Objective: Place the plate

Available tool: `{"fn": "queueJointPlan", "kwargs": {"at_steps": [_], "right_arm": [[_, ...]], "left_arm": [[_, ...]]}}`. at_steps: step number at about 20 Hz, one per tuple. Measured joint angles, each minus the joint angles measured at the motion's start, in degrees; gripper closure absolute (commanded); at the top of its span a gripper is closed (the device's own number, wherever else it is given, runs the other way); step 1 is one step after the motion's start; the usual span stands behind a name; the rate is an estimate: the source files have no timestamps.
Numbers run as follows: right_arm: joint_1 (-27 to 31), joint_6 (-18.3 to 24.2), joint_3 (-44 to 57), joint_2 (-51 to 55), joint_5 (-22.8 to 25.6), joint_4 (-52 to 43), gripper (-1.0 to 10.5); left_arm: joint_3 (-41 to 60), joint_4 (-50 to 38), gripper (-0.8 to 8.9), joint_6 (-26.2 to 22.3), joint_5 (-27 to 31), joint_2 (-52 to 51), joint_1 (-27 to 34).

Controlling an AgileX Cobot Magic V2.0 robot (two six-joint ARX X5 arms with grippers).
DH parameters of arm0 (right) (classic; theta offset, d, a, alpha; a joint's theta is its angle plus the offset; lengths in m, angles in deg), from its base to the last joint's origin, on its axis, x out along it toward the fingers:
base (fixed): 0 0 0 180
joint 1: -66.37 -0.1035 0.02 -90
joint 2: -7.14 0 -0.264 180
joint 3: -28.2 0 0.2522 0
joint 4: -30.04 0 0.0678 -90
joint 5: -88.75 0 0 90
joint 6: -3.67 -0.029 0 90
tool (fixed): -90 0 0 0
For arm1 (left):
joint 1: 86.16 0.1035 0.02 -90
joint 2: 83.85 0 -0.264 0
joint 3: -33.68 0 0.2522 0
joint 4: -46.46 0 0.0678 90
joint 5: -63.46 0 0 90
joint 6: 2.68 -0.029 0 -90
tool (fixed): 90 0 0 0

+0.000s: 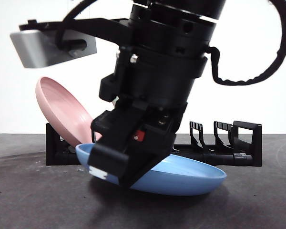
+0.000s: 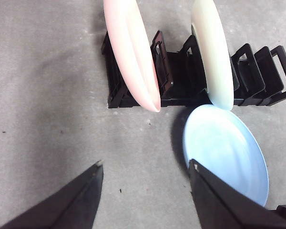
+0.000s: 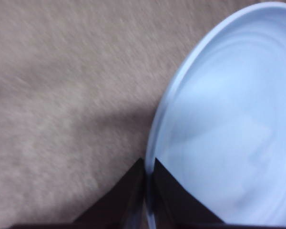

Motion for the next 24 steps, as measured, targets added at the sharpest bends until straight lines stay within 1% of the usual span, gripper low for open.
{"fn": "queueJointPlan", "kwargs": {"at_steps": [1, 5, 7, 8, 11, 12, 13, 14, 15, 17, 18, 21, 22, 24], "right_arm": [[0.2, 0.3, 0.0, 0.0, -0.8, 0.1, 9.3], [0.3, 0.7, 0.0, -0.2, -1.2, 0.4, 9.3], [0.3, 0.7, 0.0, -0.3, -3.5, 1.2, 9.3], [0.3, 0.7, 0.0, -0.3, -4.3, 1.8, 9.1], [0.2, 0.7, 0.0, -0.4, -5.2, 2.7, 7.5], [0.1, 0.4, 0.0, -0.5, -5.2, 2.8, 7.2], [0.0, 0.1, 0.0, -0.6, -5.3, 2.9, 7.2], [0.1, -0.5, 0.0, -0.6, -6.1, 3.1, 7.2], [0.1, -1.1, -0.3, -0.6, -8.0, 4.2, 7.2], [0.0, -2.3, -2.3, -0.3, -13.1, 7.7, 7.2], [0.1, -2.8, -4.3, 0.7, -15.6, 9.5, 7.2], [1.0, -3.0, -7.6, 7.4, -15.7, 9.1, 7.2], [2.3, -2.8, -7.9, 10.7, -15.5, 7.9, 7.2], [7.6, -2.8, -8.0, 16.0, -15.1, 7.7, 7.2]], "left_arm": [[0.0, 0.0, 5.32, -0.2, 0.0, 0.0, 0.0], [0.0, 0.0, 5.32, -0.4, 0.0, 0.0, 0.0], [0.0, 0.0, 5.32, -0.4, 0.0, 0.0, 0.0], [0.0, 0.0, 5.32, -0.4, 0.0, 0.0, 0.0], [0.0, 0.0, 5.32, -0.4, 0.0, 0.0, 0.0], [0.0, 0.0, 5.32, -0.4, 0.0, 0.0, 0.0], [0.0, 0.0, 5.32, -0.4, 0.0, 0.0, 0.0], [0.0, 0.0, 5.32, -0.4, 0.0, 0.0, 0.0], [0.0, 0.0, 5.32, -0.4, 0.0, 0.0, 0.0], [0.0, 0.0, 5.32, -0.4, 0.0, 0.0, 0.0], [0.0, 0.0, 5.32, -0.4, 0.0, 0.0, 0.0], [0.0, 0.0, 5.32, -0.4, 0.0, -0.1, 0.0], [0.0, 0.0, 5.32, -0.4, 0.0, -0.2, 0.0], [0.0, -0.1, 5.33, 0.1, 0.0, -0.4, 0.0]]}}
